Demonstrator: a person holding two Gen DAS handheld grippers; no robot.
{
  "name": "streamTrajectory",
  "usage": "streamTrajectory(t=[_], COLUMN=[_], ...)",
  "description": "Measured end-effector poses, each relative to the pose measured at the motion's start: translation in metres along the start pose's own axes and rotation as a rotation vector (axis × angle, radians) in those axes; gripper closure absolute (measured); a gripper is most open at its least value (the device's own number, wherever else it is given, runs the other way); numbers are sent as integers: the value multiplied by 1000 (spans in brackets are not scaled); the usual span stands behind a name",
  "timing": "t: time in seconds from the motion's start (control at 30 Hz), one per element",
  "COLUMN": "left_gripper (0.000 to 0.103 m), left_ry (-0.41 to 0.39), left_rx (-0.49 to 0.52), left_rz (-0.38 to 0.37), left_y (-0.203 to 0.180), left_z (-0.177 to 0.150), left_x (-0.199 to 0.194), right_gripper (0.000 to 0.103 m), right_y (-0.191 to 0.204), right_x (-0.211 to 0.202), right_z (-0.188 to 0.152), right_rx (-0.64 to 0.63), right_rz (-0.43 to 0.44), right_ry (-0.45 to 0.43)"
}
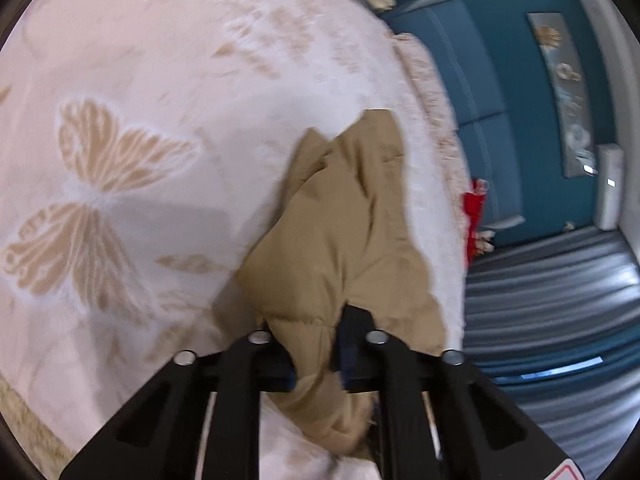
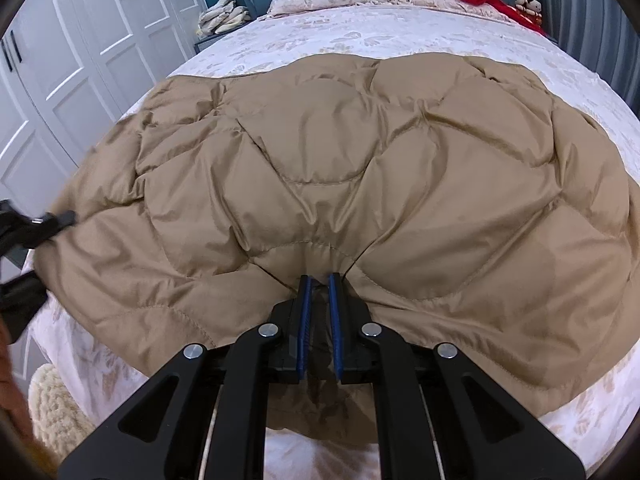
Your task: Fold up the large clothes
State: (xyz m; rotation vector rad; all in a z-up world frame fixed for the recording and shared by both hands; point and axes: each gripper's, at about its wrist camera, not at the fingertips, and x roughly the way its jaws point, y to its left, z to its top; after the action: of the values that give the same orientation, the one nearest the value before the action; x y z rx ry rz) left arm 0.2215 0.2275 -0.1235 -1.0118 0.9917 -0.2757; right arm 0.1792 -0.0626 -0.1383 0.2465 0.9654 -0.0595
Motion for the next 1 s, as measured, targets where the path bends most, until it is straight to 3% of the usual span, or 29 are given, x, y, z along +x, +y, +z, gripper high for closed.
streamTrajectory(t=[0.13, 0.27, 0.37, 0.43, 0.53, 0.63, 0.73, 0.9, 1.0], left_gripper=[98, 99, 99, 99, 99, 99, 99, 99, 99], left_ry=[-37, -134, -178, -197, -186, -181, -174, -114, -62], left_rx=[126, 250, 294, 301, 276, 293, 335, 444, 524], left_rz=[-49, -50, -12, 32, 27, 43, 48, 0, -44], left_y=[-45, -85, -95, -92, -82, -84, -95, -127, -154], left_z=[-10, -14, -11, -8, -4, -6, -20, -48, -74], left_x=[-40, -82, -99, -101, -111, -113, -114, -109, -98], right_gripper=[95, 95, 95, 94, 94, 94, 95, 97, 99], right_y=[5, 22, 56, 70, 51, 27, 16, 20, 15], right_x=[-7, -16, -12, -16, -38, -53, -45, -24, -13], right_z=[-1, -11, -20, -20, -22, -31, -43, -48, -47], right_rx=[28, 73, 16, -33, 50, 59, 59, 24, 40], right_rz=[21, 160, 234, 198, 212, 150, 141, 127, 175], right_ry=[17, 58, 99, 93, 86, 106, 163, 184, 184])
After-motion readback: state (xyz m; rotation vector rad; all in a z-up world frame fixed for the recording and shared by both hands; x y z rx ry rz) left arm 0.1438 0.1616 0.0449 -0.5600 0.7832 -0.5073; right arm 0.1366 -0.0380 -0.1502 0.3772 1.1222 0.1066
